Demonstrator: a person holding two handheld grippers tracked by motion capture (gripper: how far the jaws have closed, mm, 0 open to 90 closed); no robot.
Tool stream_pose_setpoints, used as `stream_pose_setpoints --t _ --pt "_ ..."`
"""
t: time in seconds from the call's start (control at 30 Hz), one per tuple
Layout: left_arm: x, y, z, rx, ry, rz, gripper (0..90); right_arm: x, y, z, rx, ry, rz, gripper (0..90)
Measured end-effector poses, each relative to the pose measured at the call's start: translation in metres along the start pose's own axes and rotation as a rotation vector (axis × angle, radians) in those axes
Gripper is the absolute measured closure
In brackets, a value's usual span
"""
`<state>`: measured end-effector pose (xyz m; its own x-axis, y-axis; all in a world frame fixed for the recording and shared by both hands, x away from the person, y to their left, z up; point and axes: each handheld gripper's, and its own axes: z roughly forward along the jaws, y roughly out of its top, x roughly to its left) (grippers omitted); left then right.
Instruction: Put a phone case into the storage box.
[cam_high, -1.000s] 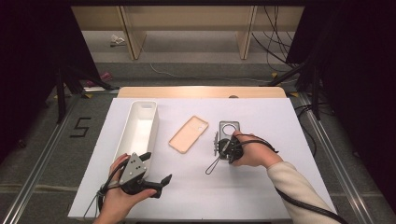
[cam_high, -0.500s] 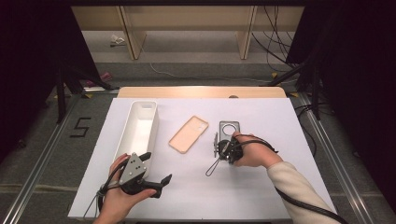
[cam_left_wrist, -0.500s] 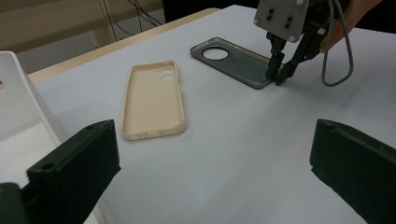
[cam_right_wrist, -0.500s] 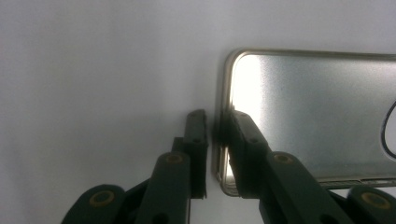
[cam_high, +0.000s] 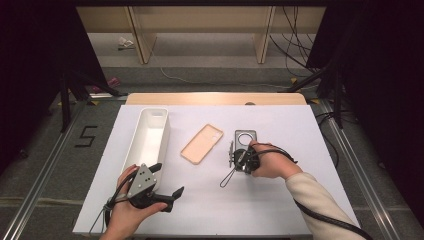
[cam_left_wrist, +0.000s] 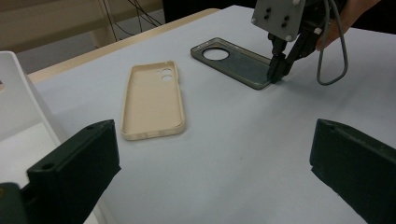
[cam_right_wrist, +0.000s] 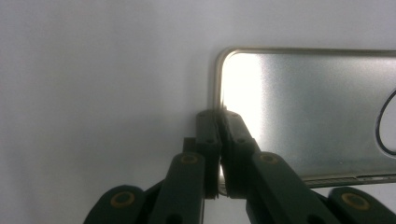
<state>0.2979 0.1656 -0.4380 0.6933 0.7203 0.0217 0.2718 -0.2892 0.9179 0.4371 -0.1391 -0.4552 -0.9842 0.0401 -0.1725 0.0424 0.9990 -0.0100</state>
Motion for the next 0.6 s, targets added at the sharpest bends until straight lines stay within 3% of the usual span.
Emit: stream_pose_setpoints --t 0.6 --pt "-0.0001 0.0001 0.0001 0.0 0.002 0.0 0.9 0.0007 -0.0039 -0.0054 -0.023 -0.029 0.011 88.3"
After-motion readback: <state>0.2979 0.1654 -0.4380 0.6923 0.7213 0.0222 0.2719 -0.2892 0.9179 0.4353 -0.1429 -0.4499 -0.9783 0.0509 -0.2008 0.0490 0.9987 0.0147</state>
